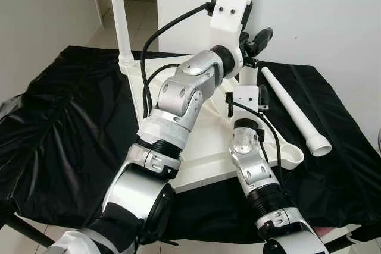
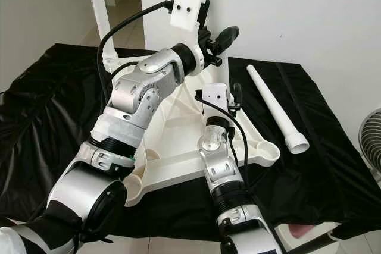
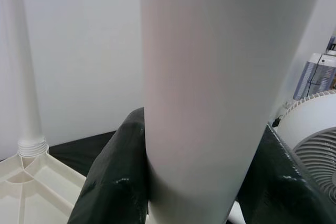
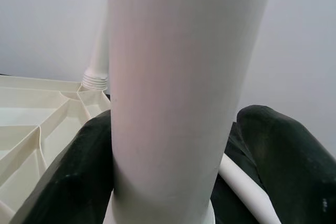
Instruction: Building children table
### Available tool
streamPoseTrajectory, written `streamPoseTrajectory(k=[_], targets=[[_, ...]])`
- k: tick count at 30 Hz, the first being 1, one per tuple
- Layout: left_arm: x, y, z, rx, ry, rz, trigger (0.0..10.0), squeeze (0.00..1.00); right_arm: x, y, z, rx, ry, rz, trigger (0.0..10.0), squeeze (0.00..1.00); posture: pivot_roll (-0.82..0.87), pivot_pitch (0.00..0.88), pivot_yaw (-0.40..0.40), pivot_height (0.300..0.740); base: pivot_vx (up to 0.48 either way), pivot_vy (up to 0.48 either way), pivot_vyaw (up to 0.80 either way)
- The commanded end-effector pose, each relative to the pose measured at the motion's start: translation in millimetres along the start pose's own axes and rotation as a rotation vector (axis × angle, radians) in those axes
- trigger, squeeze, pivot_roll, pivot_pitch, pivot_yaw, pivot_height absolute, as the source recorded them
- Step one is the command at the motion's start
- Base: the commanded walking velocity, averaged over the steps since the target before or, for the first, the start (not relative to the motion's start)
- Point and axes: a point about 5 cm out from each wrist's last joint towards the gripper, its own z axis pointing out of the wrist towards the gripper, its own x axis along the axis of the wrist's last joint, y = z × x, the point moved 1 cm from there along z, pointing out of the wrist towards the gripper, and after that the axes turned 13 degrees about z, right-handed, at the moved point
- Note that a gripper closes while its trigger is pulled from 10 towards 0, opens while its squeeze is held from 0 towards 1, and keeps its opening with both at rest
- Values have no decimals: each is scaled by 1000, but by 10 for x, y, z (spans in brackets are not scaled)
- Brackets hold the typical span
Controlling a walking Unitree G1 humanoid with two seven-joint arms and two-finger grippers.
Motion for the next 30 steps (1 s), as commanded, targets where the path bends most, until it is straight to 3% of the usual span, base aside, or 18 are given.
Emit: streamPoseTrajectory(k=[1, 17, 19, 20, 21, 30], targets=[[24, -29, 24, 96, -16, 6, 10000, 0, 63, 13, 26, -13, 35, -3, 10000, 0, 13, 31, -30, 740, 0, 0, 0], [21, 5, 41, 85, -17, 4, 10000, 0, 133, 14, 49, -19, 82, 17, 10000, 0, 16, 29, -32, 740, 0, 0, 0], [21, 11, 45, 83, -17, 3, 10000, 0, 136, 9, 49, -23, 81, 17, 7961, 0, 14, 30, -32, 740, 0, 0, 0], [21, 11, 45, 83, -17, 3, 10000, 0, 136, 9, 49, -23, 81, 17, 7961, 0, 14, 30, -32, 740, 0, 0, 0], [22, 11, 46, 83, -17, 5, 10000, 0, 137, 13, 52, -21, 84, 17, 0, 0, 16, 30, -33, 740, 0, 0, 0], [36, 7, 39, 87, -11, 25, 10000, 0, 109, 38, 57, -31, 68, 25, 0, 0, 18, 25, -34, 740, 0, 0, 0]])
